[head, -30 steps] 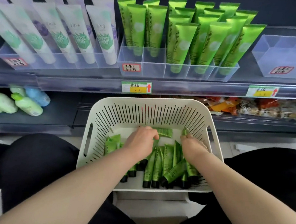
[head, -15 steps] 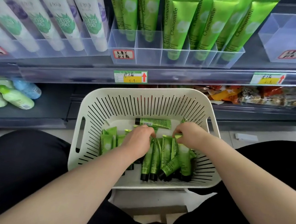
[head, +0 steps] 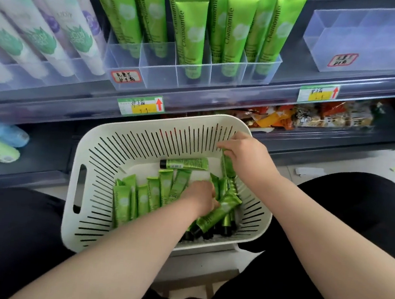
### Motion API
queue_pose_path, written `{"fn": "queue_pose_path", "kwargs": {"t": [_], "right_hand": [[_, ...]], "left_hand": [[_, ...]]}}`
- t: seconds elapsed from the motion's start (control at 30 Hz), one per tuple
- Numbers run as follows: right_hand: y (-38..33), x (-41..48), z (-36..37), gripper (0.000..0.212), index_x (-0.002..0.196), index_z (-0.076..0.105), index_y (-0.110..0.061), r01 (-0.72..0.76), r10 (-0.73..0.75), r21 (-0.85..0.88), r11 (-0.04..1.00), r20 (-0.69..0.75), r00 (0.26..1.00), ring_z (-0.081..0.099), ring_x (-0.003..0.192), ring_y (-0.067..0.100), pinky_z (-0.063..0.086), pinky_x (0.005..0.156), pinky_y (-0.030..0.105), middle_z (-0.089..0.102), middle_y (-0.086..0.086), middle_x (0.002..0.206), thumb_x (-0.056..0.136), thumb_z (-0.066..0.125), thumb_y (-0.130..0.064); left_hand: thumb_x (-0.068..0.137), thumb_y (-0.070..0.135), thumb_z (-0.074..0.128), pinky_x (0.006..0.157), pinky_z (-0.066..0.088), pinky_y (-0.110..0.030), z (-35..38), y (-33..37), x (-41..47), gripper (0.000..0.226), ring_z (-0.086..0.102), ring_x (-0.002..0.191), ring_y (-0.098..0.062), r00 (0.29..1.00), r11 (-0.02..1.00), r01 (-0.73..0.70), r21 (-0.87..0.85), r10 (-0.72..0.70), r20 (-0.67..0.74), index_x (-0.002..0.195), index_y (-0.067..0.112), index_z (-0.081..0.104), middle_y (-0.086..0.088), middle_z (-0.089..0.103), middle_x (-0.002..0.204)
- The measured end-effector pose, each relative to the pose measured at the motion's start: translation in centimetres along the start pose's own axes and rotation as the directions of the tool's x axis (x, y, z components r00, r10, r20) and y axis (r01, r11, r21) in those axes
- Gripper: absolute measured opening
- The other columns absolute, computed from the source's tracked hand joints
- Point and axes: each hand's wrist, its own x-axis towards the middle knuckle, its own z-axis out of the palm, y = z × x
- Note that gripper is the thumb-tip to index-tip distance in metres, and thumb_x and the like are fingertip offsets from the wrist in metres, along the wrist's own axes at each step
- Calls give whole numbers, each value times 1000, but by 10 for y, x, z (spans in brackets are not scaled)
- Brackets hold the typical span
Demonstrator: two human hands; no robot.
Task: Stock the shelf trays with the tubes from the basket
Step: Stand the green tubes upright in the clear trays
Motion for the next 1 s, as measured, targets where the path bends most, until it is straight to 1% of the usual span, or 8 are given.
{"fn": "queue_pose_path", "kwargs": {"t": [0.3, 0.43, 0.57, 0.6, 0.67, 0.73, 0.77, 1.0], "right_hand": [[-1, -1, -3, 26, 114, 68, -15, 12, -13, 7, 1000, 42, 999, 61, 96, 24, 51, 83, 38, 62, 4, 109, 91, 58, -9], [-7, -3, -5, 24, 111, 69, -16, 44, -44, 24, 999, 18, 999, 61, 91, 24, 52, 78, 39, 61, 4, 106, 92, 56, -9], [-16, -3, -5, 23, 111, 67, -18, 53, -52, 24, 998, -38, 998, 61, 90, 22, 53, 74, 37, 61, 1, 106, 93, 56, -11], [-20, -3, -4, 23, 112, 66, -18, 53, -51, 30, 998, -53, 997, 61, 90, 22, 52, 75, 36, 61, 1, 106, 92, 56, -11], [-27, -2, -4, 23, 113, 64, -16, 41, -36, 62, 997, -73, 997, 62, 92, 21, 52, 79, 37, 62, 1, 107, 91, 58, -10], [-35, -2, -7, 21, 109, 64, -15, 40, -33, 80, 996, -87, 996, 61, 94, 21, 51, 82, 40, 64, 1, 106, 90, 59, -11], [-39, -1, -9, 19, 107, 65, -16, 53, -45, 78, 996, -99, 994, 61, 95, 21, 50, 83, 40, 65, 0, 106, 89, 60, -12], [-76, 7, -47, 16, 101, 68, -22, 200, -205, -46, 979, -260, 944, 54, 92, 24, 45, 73, 37, 66, -1, 95, 88, 61, -15]], "left_hand": [[90, 24, 65, 92, 53, -34, 7, 4, -8, 30, 62, 102, -23, 990, 995, 36, 94, -49, 134, 115, 8, 63, -7, 64, 114], [89, 30, 66, 73, 51, -25, -10, -17, -14, 44, 60, 92, -17, 995, 995, 93, -41, -92, 28, 129, 17, 52, -1, 59, 114], [91, 26, 65, 87, 44, -25, -30, -45, -27, 76, 50, 125, -24, 988, 976, 55, -213, -85, -132, 153, 18, 22, -8, 40, 150], [91, 27, 66, 88, 46, -25, -35, -50, -30, 75, 52, 124, -23, 982, 964, 29, -263, -77, -174, 152, 19, 24, -8, 41, 150], [90, 34, 66, 72, 51, -21, -46, -56, -38, 63, 63, 97, -16, 966, 928, -32, -371, -67, -249, 146, 21, 39, -4, 55, 134], [89, 37, 66, 52, 45, -17, -60, -56, -49, 49, 60, 70, -11, 935, 909, -84, -407, -69, -347, 132, 18, 52, 1, 63, 112], [88, 36, 68, 50, 43, -19, -67, -57, -54, 43, 58, 66, -11, 909, 907, -116, -405, -67, -411, 125, 17, 57, 2, 64, 105], [82, 22, 75, 66, 42, -28, -143, -43, -96, 22, 58, 71, -14, 674, 901, -330, -280, 18, -738, 98, 21, 61, 9, 62, 81]]}}
